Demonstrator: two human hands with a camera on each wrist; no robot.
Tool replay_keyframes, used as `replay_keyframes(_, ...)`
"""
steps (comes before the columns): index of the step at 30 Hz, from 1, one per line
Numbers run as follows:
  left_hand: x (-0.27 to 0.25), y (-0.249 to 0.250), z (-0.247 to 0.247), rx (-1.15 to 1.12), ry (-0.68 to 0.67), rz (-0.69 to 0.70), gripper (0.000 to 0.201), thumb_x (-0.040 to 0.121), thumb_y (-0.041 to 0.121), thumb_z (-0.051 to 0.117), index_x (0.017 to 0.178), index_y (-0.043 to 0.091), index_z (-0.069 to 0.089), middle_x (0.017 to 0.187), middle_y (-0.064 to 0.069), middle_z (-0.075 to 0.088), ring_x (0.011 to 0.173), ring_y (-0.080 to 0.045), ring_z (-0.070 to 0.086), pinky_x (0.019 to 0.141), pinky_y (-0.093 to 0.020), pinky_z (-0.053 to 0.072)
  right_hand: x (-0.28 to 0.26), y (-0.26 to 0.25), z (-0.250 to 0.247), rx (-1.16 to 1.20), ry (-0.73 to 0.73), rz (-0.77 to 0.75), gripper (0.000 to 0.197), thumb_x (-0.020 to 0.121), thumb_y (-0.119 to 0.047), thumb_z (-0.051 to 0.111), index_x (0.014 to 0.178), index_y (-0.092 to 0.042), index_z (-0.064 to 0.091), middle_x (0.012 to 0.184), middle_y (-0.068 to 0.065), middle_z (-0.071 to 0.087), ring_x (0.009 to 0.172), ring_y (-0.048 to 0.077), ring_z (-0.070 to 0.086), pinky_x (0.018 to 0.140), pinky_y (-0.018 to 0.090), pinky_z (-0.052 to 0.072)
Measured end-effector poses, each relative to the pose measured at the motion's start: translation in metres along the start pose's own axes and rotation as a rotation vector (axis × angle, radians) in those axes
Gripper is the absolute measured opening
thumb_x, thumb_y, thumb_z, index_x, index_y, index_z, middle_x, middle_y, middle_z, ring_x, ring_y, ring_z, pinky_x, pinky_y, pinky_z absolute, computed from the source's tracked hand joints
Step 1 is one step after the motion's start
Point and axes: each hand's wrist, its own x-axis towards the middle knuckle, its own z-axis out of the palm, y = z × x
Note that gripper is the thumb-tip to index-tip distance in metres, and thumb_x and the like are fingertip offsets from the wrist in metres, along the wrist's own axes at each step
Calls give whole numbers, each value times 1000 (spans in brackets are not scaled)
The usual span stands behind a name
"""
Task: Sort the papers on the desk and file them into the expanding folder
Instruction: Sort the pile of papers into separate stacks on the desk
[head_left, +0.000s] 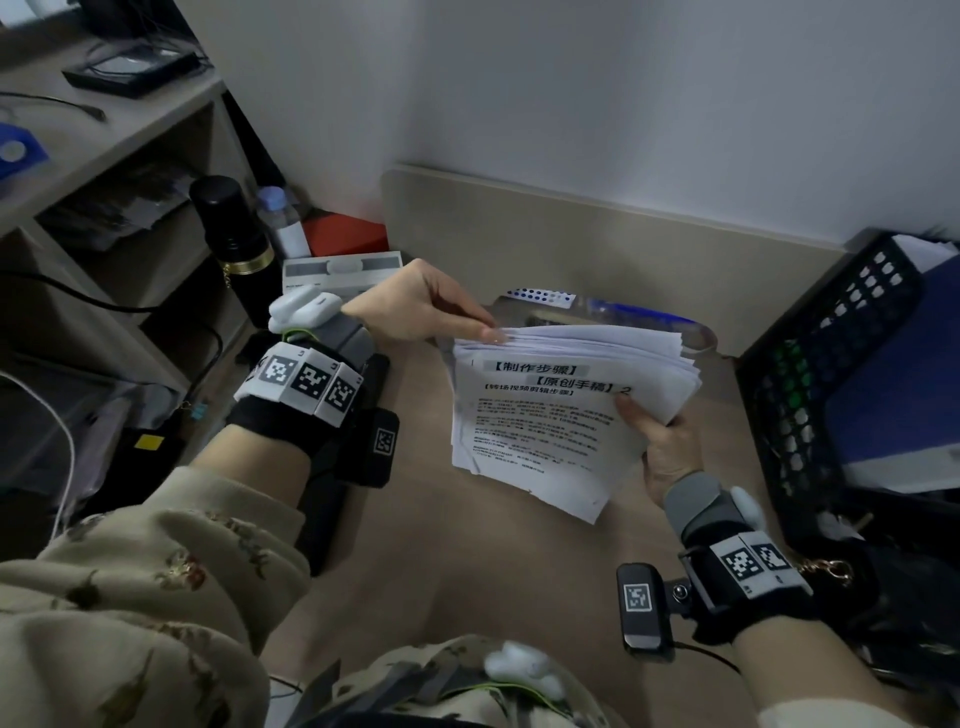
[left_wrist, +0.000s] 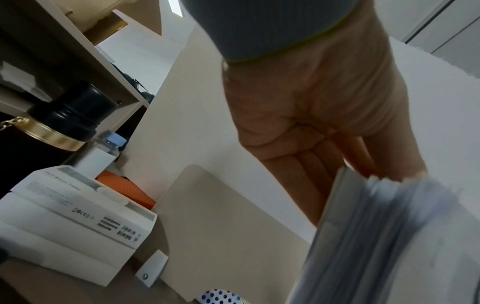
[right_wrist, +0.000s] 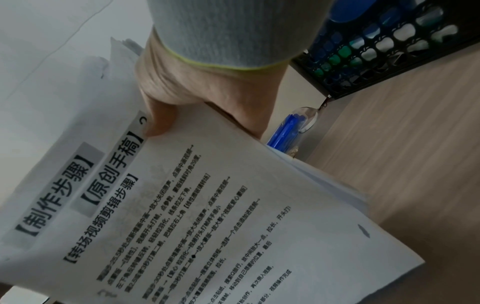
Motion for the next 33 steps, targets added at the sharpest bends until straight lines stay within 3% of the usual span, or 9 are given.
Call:
replay_keyframes(5, 1, 1, -4, -1, -46, -24, 23, 80, 24, 74, 100, 13, 76, 90, 9, 76, 85, -8, 71, 80, -25, 57, 0, 2, -1, 2, 4, 3, 14, 82, 4, 64, 84, -10, 66, 70, -6, 74, 64, 8, 70, 56, 22, 55)
replay_keyframes(11, -7, 0, 1, -127, -4, -84, 22, 72, 34, 72, 90, 22, 76, 92, -2, 76, 82, -15, 70, 79, -35, 58, 2, 4, -3, -8, 3, -1, 14, 81, 2, 65, 84, -12, 67, 72, -5, 74, 66, 9, 70, 57, 23, 56)
replay_keyframes(16, -9, 5, 0, -101, -5, -116, 23, 69, 37, 74, 89, 25, 77, 94, -3, 76, 85, -17, 69, 85, -40, 57, 3, 7, -5, -4, 3, 1, 13, 80, 0, 67, 84, -12, 67, 72, -4, 74, 66, 10, 70, 58, 25, 55)
replay_keyframes(20, -11, 9, -2, -31, -31, -110, 33, 67, 40, 74, 96, 25, 76, 95, 3, 76, 86, -16, 69, 88, -41, 57, 3, 7, -6, -4, -12, 15, 21, 68, -6, 77, 85, -12, 69, 76, -2, 75, 69, 12, 70, 60, 28, 55)
replay_keyframes(23, -10, 12, -2, 10, -10, -106, 38, 61, 40, 76, 97, 28, 73, 99, -3, 75, 87, -21, 68, 90, -42, 56, 2, 7, -7, -6, -20, 14, 15, 74, -3, 73, 85, -12, 69, 75, -3, 74, 69, 13, 70, 64, 30, 54)
replay_keyframes(25, -10, 12, -1, 3, -11, -115, 37, 61, 36, 78, 96, 29, 72, 102, -9, 75, 85, -18, 66, 87, -39, 56, 1, 5, -7, 6, -35, 15, 16, 69, -7, 75, 82, -14, 70, 75, -2, 74, 72, 16, 69, 65, 31, 54)
replay_keyframes(29, -8, 7, -3, 14, -1, -161, 28, 73, 30, 81, 99, 21, 76, 96, 1, 76, 78, -7, 68, 72, -21, 57, -1, 4, -8, -12, -100, 33, 45, 44, -29, 91, 82, -14, 71, 78, -1, 75, 72, 17, 71, 59, 27, 56)
replay_keyframes(30, -8, 6, -3, 31, 14, -151, 30, 74, 32, 79, 101, 19, 77, 93, 3, 76, 77, -6, 68, 71, -19, 56, -1, 3, -8, -21, -107, 32, 42, 50, -29, 90, 84, -13, 70, 78, -1, 75, 72, 17, 71, 59, 27, 56)
replay_keyframes(33, -8, 5, -2, 24, 44, -153, 37, 71, 40, 76, 98, 15, 78, 84, 2, 75, 67, -7, 63, 62, -19, 54, -1, 2, -10, -22, -113, 14, 12, 79, -1, 69, 85, -11, 67, 72, -4, 74, 68, 12, 70, 56, 24, 55)
